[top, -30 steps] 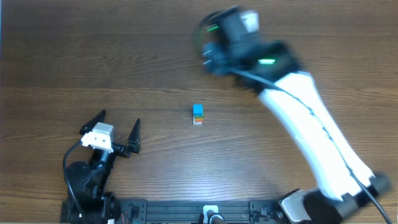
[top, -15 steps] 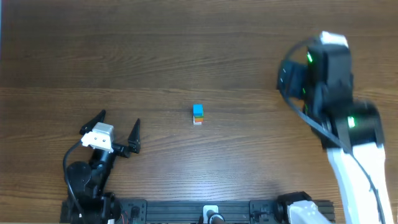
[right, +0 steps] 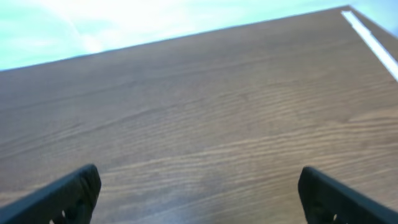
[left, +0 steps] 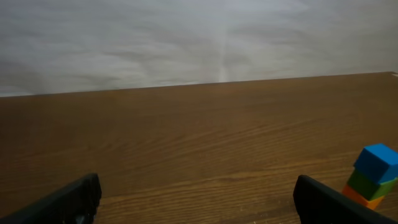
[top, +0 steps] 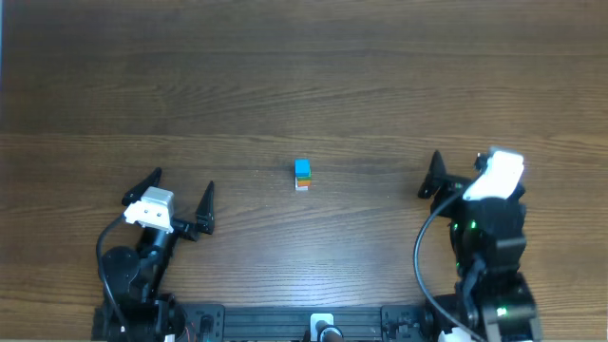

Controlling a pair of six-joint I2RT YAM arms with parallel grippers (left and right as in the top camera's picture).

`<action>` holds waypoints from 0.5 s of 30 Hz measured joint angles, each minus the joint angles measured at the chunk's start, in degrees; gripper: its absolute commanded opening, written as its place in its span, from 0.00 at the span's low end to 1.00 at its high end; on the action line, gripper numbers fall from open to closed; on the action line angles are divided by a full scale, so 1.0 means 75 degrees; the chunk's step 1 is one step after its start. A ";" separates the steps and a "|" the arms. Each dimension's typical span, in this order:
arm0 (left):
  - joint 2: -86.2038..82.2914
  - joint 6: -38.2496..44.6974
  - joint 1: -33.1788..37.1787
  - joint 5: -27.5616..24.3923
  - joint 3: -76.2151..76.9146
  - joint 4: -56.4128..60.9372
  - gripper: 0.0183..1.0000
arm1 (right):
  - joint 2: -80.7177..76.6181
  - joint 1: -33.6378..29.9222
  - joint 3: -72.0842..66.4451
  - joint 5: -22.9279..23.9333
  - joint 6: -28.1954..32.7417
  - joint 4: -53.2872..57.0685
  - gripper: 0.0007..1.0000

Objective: Stack Cubes

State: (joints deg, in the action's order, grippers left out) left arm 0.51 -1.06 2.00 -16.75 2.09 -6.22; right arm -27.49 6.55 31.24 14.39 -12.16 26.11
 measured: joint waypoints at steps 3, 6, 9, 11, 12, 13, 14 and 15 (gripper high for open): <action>0.0000 0.0000 0.0000 0.0000 0.0000 0.0000 1.00 | 0.0737 0.0003 -0.0799 -0.0020 0.0026 -0.0595 0.99; 0.0000 0.0000 0.0000 0.0000 0.0000 0.0000 1.00 | 0.1504 -0.0012 -0.1370 -0.0020 0.0032 -0.0799 0.99; 0.0000 0.0000 0.0000 -0.0003 0.0000 0.0000 1.00 | 0.2197 -0.0032 -0.1751 -0.0114 0.0090 -0.0935 0.99; 0.0000 0.0000 -0.0003 0.0000 0.0000 -0.0003 1.00 | 0.2669 -0.0035 -0.2014 -0.0303 0.0335 -0.1131 0.99; 0.0000 0.0000 0.0000 0.0000 0.0000 0.0000 1.00 | 0.2952 -0.0035 -0.2162 -0.0455 0.0565 -0.1172 0.99; 0.0003 0.0000 0.0000 0.0000 0.0000 -0.0003 1.00 | 0.3159 -0.0035 -0.2279 -0.0574 0.0749 -0.1186 0.99; 0.0000 0.0000 0.0000 0.0000 0.0000 0.0000 1.00 | 0.3363 -0.0035 -0.2407 -0.0682 0.0924 -0.1177 0.99; 0.0000 0.0000 0.0000 0.0000 0.0000 -0.0003 1.00 | 0.3483 -0.0035 -0.2503 -0.0755 0.1049 -0.1148 0.99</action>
State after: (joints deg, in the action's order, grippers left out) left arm 0.51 -1.06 2.00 -16.75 2.09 -6.24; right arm -1.37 6.28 12.47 8.73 -4.29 17.50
